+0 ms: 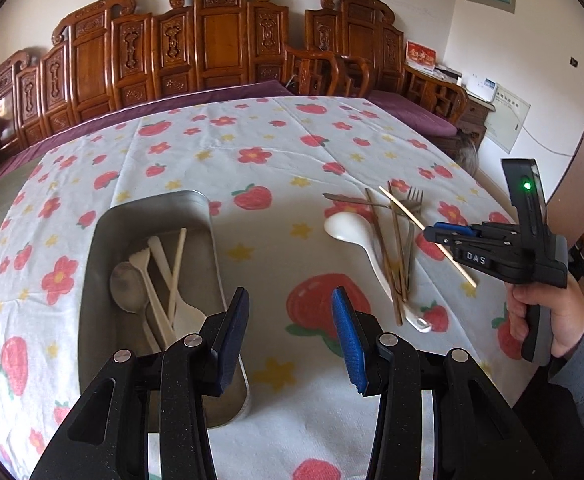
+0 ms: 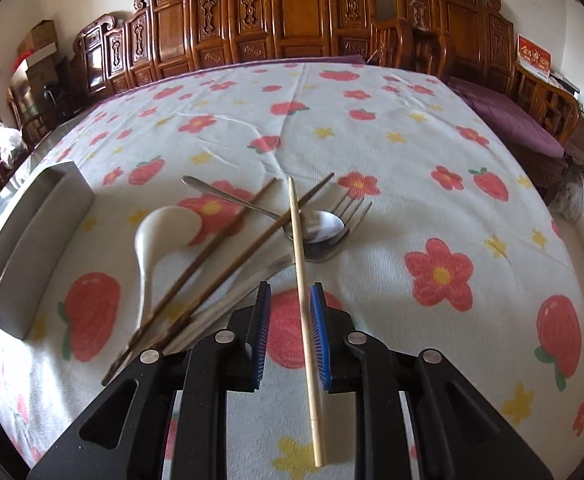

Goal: Organize utensils
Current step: 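Move the right tool to the pile and grasp a bamboo chopstick, then grasp a white plastic spoon in the pile with the left tool while the right tool holds the chopstick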

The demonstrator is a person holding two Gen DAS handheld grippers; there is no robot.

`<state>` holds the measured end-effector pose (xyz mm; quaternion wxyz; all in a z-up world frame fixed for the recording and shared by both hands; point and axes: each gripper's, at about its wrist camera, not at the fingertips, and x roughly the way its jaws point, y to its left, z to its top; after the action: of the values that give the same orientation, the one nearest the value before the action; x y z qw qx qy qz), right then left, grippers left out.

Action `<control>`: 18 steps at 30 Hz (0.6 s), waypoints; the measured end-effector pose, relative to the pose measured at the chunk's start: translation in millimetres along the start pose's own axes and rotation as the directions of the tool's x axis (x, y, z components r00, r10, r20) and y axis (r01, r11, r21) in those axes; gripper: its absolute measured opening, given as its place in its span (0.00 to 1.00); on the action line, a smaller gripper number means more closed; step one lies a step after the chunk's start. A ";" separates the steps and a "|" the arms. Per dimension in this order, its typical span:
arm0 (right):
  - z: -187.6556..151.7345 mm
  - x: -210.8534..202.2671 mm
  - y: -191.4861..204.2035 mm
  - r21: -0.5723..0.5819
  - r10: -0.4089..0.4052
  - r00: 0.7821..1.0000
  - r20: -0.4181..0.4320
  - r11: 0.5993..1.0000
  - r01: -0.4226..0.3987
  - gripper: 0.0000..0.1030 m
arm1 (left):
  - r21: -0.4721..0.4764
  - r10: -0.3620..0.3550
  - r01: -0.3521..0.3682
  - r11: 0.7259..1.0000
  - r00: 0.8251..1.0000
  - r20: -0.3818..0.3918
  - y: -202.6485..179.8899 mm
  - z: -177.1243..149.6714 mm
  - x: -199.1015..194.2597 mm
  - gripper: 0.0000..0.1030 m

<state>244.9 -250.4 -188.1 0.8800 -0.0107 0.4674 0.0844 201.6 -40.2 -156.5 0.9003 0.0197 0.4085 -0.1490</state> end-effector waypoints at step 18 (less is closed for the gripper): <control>5.5 -12.6 -16.8 0.055 0.065 0.997 0.047 0.996 -0.068 0.06 | 0.027 0.002 0.000 1.000 0.998 -0.061 -35.0 -13.8 26.1 0.40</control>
<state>245.1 -268.2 -175.6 0.8869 0.0316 0.4497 0.1008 197.8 -78.1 -182.0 0.8872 0.0365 0.4338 -0.1531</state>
